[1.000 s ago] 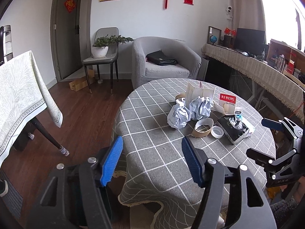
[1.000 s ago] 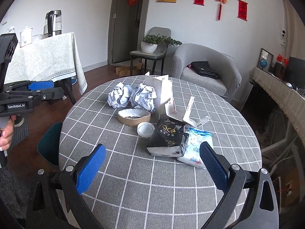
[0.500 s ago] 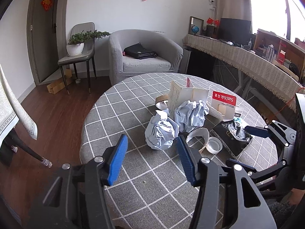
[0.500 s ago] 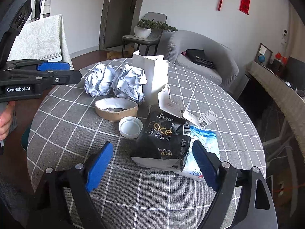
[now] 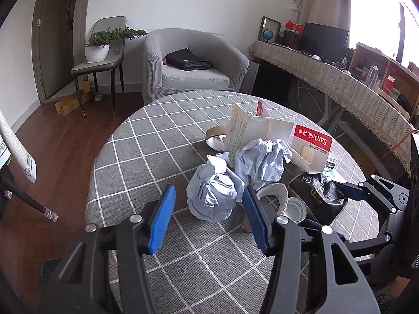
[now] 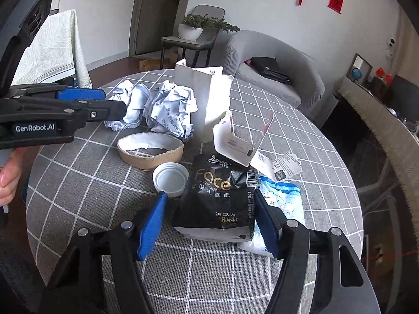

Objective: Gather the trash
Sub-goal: 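Move left tool to crumpled paper while right tool moves to black tissue pack, then close left tool on crumpled paper while right tool closes on black tissue pack, then carry crumpled paper in left tool and black pack in right tool over teal bin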

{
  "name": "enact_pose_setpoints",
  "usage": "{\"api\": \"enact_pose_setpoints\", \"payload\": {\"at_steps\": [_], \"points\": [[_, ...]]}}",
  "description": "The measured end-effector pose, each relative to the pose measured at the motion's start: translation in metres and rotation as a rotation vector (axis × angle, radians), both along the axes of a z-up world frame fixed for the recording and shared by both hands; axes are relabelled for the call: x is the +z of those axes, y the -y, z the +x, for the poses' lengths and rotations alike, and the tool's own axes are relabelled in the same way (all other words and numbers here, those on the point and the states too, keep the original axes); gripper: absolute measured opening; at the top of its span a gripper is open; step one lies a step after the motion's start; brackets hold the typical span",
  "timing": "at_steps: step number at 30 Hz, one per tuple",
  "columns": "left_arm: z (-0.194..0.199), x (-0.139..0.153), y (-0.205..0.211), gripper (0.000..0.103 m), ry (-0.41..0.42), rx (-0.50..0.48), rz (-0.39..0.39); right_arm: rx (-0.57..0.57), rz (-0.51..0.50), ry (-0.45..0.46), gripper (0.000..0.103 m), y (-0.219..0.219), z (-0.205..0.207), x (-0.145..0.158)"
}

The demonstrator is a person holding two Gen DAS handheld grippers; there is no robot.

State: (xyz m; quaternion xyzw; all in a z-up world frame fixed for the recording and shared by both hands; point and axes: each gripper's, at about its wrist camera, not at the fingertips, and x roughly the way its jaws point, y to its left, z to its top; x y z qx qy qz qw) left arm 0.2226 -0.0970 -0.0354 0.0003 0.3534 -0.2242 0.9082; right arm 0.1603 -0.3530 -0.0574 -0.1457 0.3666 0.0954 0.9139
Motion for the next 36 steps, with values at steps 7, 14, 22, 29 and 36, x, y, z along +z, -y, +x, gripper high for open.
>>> {"api": "enact_pose_setpoints", "payload": {"at_steps": [7, 14, 22, 29, 36], "points": [[0.009, -0.005, 0.009, 0.059, -0.033, -0.006, 0.04, -0.01, 0.121, -0.018, 0.055, 0.019, 0.002, 0.008], [0.009, -0.013, 0.01, 0.04, -0.045, -0.014, 0.067, 0.022, 0.268, -0.051, 0.054, 0.02, -0.007, 0.018], [0.0, 0.001, -0.011, 0.037, 0.0, 0.016, -0.01, 0.034, 0.36, 0.03, 0.054, 0.011, -0.019, 0.04], [-0.009, 0.017, -0.033, 0.037, 0.061, 0.07, -0.025, 0.072, 0.352, 0.083, 0.054, -0.009, -0.022, 0.051], [-0.016, 0.026, -0.069, 0.038, 0.098, 0.146, 0.002, 0.115, 0.338, 0.117, 0.054, -0.038, -0.024, 0.057]]}}
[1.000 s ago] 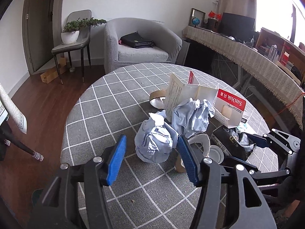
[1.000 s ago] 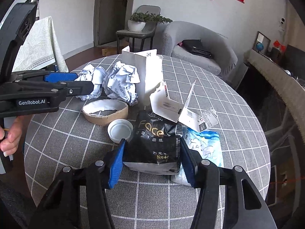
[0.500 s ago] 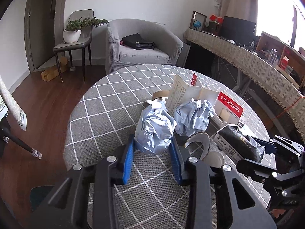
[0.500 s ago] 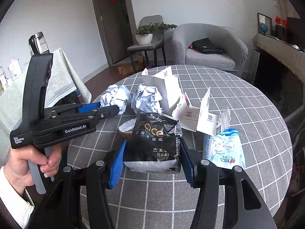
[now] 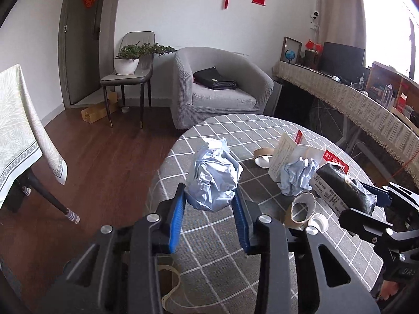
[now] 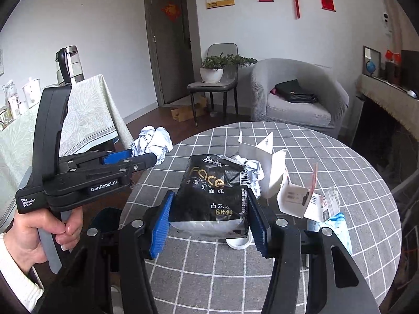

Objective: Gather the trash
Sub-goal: 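Carry crumpled paper in left tool and black pack in right tool over teal bin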

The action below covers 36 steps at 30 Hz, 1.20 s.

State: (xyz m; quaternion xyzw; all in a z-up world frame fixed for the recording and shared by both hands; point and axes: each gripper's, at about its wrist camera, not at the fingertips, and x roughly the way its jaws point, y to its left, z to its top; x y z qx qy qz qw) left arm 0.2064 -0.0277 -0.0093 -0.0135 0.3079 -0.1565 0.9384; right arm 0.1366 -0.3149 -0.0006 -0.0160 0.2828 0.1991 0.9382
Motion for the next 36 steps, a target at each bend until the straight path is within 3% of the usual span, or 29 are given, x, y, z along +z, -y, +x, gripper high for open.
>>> {"api": "enact_pose_setpoints", "payload": {"at_steps": [17, 24, 36], "points": [[-0.014, -0.019, -0.137, 0.038, -0.05, 0.218, 0.042, 0.201, -0.001, 0.001, 0.054, -0.14, 0.003, -0.007], [-0.012, -0.064, -0.194, 0.038, -0.18, 0.288, 0.122, 0.261, 0.017, -0.033, 0.054, -0.183, 0.005, -0.015], [-0.016, -0.134, -0.242, 0.038, -0.424, 0.311, 0.09, 0.307, 0.017, -0.188, 0.054, -0.236, 0.024, -0.051]]}}
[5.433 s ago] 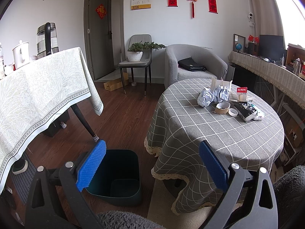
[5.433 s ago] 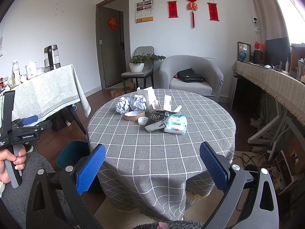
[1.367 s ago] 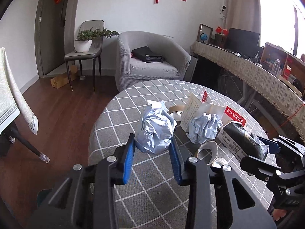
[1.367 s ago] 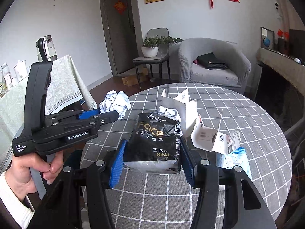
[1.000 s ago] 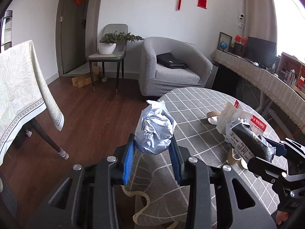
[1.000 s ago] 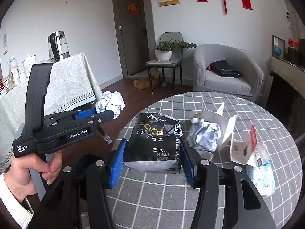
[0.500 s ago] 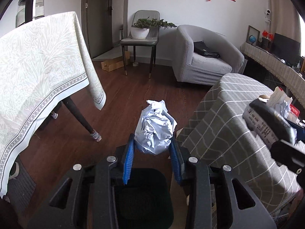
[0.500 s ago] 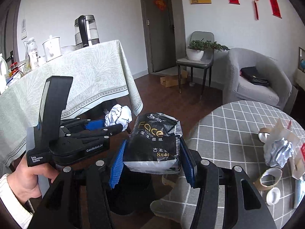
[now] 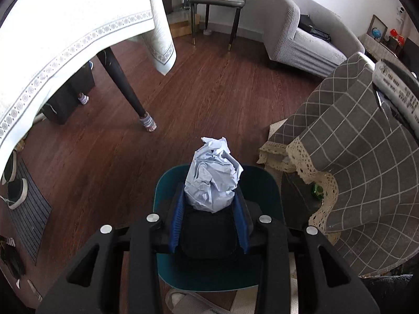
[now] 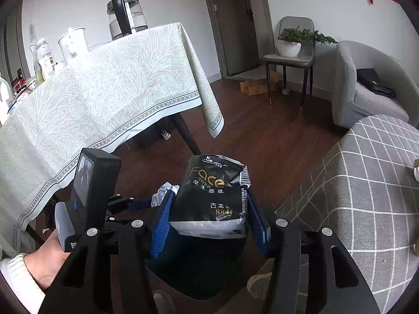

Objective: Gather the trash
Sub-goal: 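Carry crumpled paper in left tool and black pack in right tool over teal bin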

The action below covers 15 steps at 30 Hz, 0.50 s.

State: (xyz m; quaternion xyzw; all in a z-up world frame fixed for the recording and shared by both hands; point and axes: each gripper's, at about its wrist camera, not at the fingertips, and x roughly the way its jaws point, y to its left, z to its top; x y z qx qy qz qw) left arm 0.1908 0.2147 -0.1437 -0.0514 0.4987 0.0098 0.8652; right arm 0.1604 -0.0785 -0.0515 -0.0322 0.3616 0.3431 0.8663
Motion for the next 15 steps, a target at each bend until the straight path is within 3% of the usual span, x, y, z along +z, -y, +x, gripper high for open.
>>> {"api": "enact_pose_setpoints", "payload": {"at_steps": [7, 15], "points": [[-0.003, -0.048, -0.01, 0.038, -0.16, -0.017, -0.037, 0.01, -0.015, -0.086, 0.054, -0.02, 0.011, -0.021], [-0.005, -0.081, -0.013, 0.038, -0.267, -0.021, -0.047, 0.009, -0.051, -0.178, 0.054, -0.037, 0.023, -0.049]]}}
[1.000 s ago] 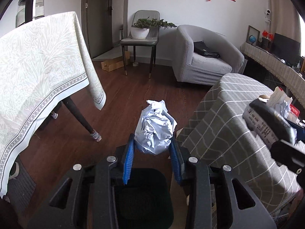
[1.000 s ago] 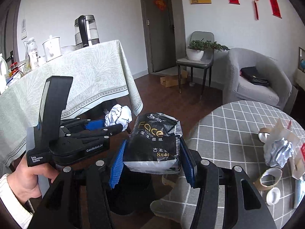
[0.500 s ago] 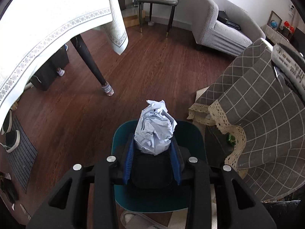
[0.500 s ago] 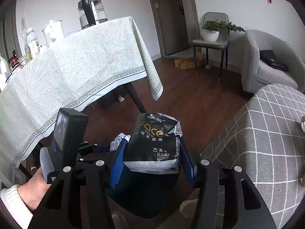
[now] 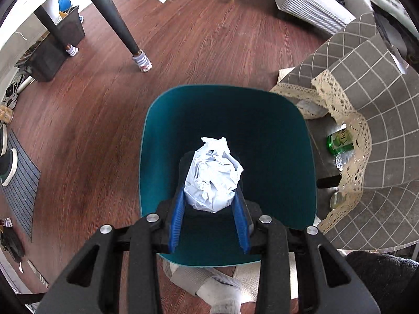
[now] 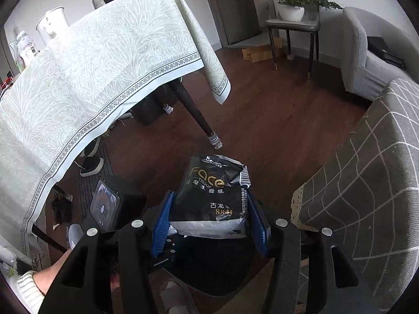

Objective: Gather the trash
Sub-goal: 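Carry crumpled paper in left tool and black pack in right tool over teal bin, then open left tool to drop paper while right tool drops black pack into bin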

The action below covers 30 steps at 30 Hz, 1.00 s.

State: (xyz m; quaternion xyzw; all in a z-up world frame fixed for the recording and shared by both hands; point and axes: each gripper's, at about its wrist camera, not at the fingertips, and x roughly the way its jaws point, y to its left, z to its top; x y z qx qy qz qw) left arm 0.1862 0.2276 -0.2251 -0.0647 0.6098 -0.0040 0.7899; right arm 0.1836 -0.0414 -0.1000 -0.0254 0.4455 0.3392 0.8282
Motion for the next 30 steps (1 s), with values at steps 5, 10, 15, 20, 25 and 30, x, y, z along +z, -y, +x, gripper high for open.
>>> {"api": "enact_pose_setpoints", "payload": {"at_steps": [5, 10, 15, 20, 25, 30], "points": [[-0.005, -0.006, -0.002, 0.05, -0.004, 0.006, 0.011, 0.007, -0.02, -0.044, 0.054, -0.009, 0.005, -0.015], [-0.012, 0.015, -0.009, 0.05, 0.064, 0.032, 0.04, 0.005, -0.046, -0.065, 0.054, -0.015, 0.008, -0.027], [-0.022, 0.057, -0.014, 0.053, 0.19, 0.057, 0.124, -0.003, -0.047, -0.094, 0.054, -0.019, 0.012, -0.039], [-0.036, 0.099, -0.024, 0.053, 0.317, 0.091, 0.123, 0.004, -0.058, -0.117, 0.054, -0.028, 0.013, -0.051], [-0.047, 0.13, -0.028, 0.053, 0.416, 0.112, 0.132, 0.026, -0.098, -0.148, 0.054, -0.039, 0.011, -0.068], [-0.056, 0.168, -0.025, 0.047, 0.517, 0.126, 0.122, 0.049, -0.138, -0.163, 0.054, -0.049, 0.005, -0.086]]}}
